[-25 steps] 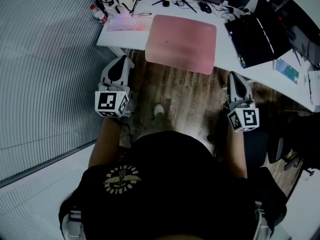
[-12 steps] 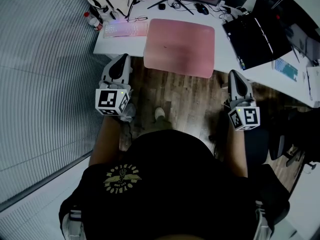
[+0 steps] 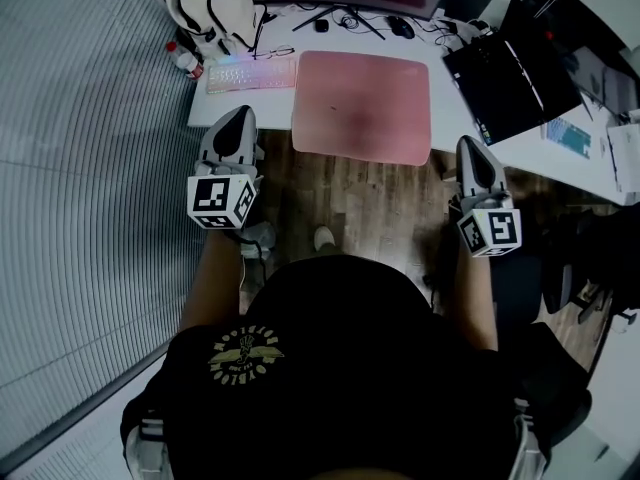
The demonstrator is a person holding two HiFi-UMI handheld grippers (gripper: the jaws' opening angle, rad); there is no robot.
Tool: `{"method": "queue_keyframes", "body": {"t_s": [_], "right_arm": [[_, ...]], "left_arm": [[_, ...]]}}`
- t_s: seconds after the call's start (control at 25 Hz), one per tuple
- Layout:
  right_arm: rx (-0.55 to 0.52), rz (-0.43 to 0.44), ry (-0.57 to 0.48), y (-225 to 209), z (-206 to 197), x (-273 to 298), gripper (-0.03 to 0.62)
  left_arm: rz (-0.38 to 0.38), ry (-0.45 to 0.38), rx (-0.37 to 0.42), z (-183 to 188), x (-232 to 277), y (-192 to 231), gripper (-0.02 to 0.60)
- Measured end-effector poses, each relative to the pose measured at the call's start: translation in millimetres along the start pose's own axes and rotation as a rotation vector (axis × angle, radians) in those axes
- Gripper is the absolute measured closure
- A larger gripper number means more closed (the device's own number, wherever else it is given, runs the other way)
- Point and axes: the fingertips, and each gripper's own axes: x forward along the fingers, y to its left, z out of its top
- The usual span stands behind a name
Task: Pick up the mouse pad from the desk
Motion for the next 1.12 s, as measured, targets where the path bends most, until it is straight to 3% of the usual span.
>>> {"method": "queue_keyframes", "body": {"t_s": [0.24, 0.52, 0.72, 1.12], "right_arm": [[-0.035, -0.038, 0.0, 10.4, 14.1, 16.0, 0.599], [-0.087, -0.015, 0.027, 34.8, 24.1, 22.5, 0.599], [-0.094, -0.061, 0.06, 17.5, 11.1, 16.1, 0.599], [-0.014, -0.084, 0.124, -11.1, -54.5, 21.0, 0.599]], "left_arm": [[-0.032, -0.04, -0.018, 7.9, 11.4, 26.0, 0.575], [-0.065, -0.044, -0.07, -8.9, 17.5, 34.3, 0.575], [-0.087, -0.008, -0.079, -27.4, 23.9, 27.8, 0.575], [-0.07, 0.117, -0.076, -81.1, 31.4, 25.5, 0.575]]}}
